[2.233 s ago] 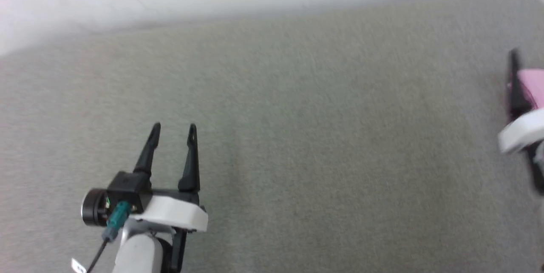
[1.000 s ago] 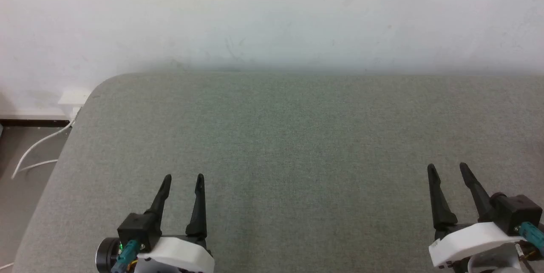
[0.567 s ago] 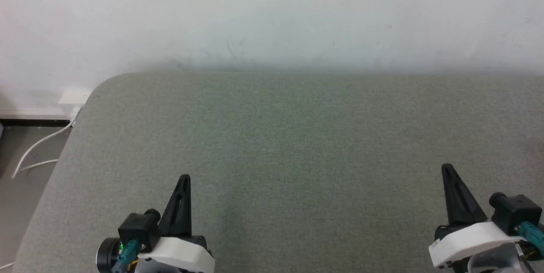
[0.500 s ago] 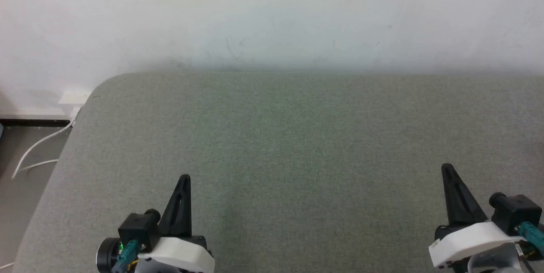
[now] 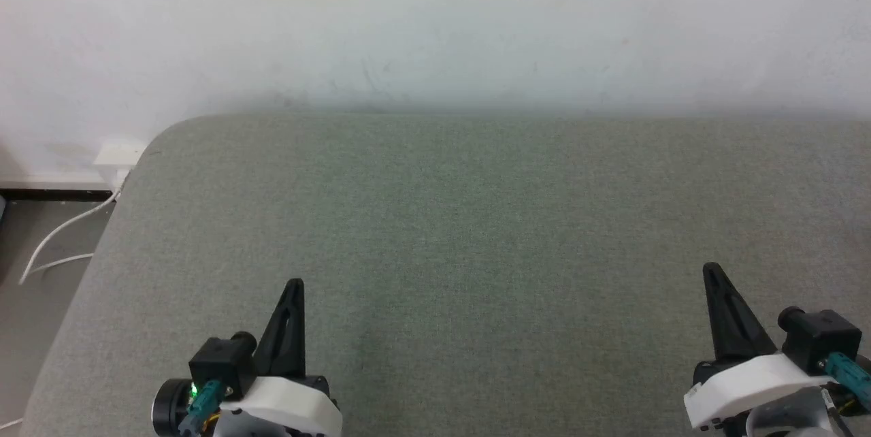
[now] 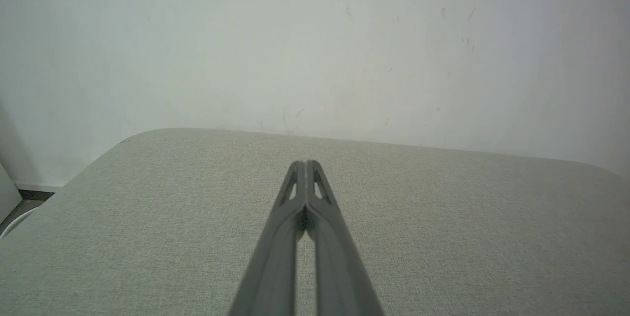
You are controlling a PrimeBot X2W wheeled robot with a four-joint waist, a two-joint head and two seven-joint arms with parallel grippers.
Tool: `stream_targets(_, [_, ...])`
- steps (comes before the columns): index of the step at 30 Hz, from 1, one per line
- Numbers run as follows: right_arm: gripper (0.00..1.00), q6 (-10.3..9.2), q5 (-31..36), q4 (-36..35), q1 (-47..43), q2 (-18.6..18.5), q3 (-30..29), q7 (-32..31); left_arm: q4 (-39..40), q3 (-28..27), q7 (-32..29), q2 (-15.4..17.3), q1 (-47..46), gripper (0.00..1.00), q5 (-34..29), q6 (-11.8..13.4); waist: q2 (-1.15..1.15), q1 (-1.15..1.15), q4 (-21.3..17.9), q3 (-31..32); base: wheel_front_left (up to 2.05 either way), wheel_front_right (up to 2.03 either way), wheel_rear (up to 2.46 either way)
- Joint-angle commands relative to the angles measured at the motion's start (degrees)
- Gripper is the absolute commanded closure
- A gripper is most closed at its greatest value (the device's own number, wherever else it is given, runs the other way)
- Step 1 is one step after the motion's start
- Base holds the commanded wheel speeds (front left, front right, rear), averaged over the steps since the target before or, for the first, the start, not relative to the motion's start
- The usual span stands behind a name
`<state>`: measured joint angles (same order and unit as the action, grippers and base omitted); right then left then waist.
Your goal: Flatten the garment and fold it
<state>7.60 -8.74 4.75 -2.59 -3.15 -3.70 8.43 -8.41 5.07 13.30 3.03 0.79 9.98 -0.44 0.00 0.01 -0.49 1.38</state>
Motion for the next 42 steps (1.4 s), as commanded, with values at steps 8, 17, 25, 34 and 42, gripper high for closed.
stream_targets(8, [1.00,-0.02,1.12,-0.67,0.43,0.05,0.35,-0.85,0.94,-0.58,-1.11,-0.02,-0.13,1.00,-1.16,0.07,0.00,0.00,0.04,-0.10,0.00,0.00,0.00])
stream_targets(17, [1.00,-0.03,1.92,-1.10,0.65,0.07,0.70,-1.65,1.73,-1.05,-2.40,-0.04,-0.20,1.00,-2.09,0.11,0.00,0.00,0.08,-0.24,0.00,0.00,0.00])
stream_targets(25, [1.00,-0.03,2.51,-1.41,0.82,0.09,0.96,-2.23,2.30,-1.40,-3.33,-0.05,-0.25,1.00,-2.77,0.14,0.00,0.00,0.12,-0.33,0.00,0.00,0.00])
stream_targets(34, [1.00,-0.04,3.17,-1.77,1.01,0.11,1.25,-2.89,2.95,-1.79,-4.39,-0.06,-0.31,1.00,-3.53,0.17,0.00,0.00,0.16,-0.45,0.00,0.00,0.00])
stream_targets(42, [1.00,-0.05,3.75,-2.08,1.17,0.12,1.50,-3.47,3.52,-2.13,-5.32,-0.07,-0.36,1.00,-4.21,0.20,0.00,0.00,0.19,-0.54,0.00,0.00,0.00])
